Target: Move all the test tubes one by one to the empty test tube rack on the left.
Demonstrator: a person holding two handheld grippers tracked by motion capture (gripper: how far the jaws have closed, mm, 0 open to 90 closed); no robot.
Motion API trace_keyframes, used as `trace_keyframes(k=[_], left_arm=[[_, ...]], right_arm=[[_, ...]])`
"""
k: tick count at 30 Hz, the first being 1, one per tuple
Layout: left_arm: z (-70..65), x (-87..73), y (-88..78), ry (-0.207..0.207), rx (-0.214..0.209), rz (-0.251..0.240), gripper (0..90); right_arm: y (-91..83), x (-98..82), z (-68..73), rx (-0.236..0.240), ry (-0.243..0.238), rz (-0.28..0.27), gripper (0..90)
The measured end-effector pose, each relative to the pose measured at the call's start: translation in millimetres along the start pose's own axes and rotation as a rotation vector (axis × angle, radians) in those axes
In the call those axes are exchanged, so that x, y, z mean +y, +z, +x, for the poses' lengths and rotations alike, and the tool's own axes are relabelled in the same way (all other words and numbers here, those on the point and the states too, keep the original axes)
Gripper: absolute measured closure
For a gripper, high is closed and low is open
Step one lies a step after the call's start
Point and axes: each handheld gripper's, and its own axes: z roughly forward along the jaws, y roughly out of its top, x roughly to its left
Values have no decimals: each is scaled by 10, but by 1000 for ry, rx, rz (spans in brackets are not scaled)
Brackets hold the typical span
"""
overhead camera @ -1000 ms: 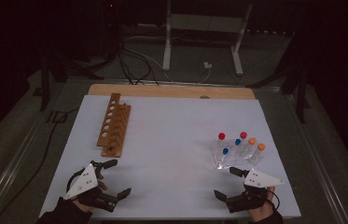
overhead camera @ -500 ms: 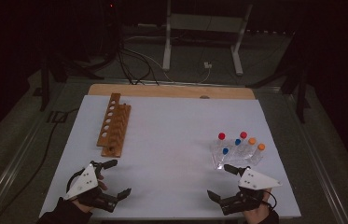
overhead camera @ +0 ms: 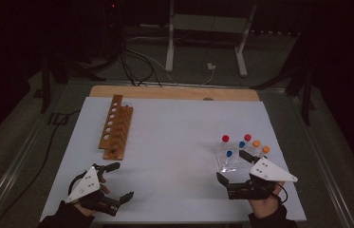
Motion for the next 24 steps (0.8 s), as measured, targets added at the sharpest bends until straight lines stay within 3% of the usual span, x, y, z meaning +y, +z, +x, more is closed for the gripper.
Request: trace_keyframes(k=[9, 10, 14, 20, 21, 24], left_arm=[[1, 1, -4, -2, 1, -2, 4], [1, 0, -5, -2, 2, -1, 5], [-1, 3, -5, 0, -1, -2, 5], [-7, 3, -5, 5, -4, 0, 4], [-7, 2, -4, 4, -4, 1, 4], [-7, 4, -5, 5, -5, 0, 5]], right_arm=[[60, 67, -99, -65, 55, -22, 0], [84, 56, -122, -102, 65, -17, 0], [134, 11, -175, -138, 103, 10, 0], [189, -85, -247, -149, 147, 69, 0], [199, -103, -252, -151, 152, 81, 46], [238, -152, -265, -156, 161, 118, 70]])
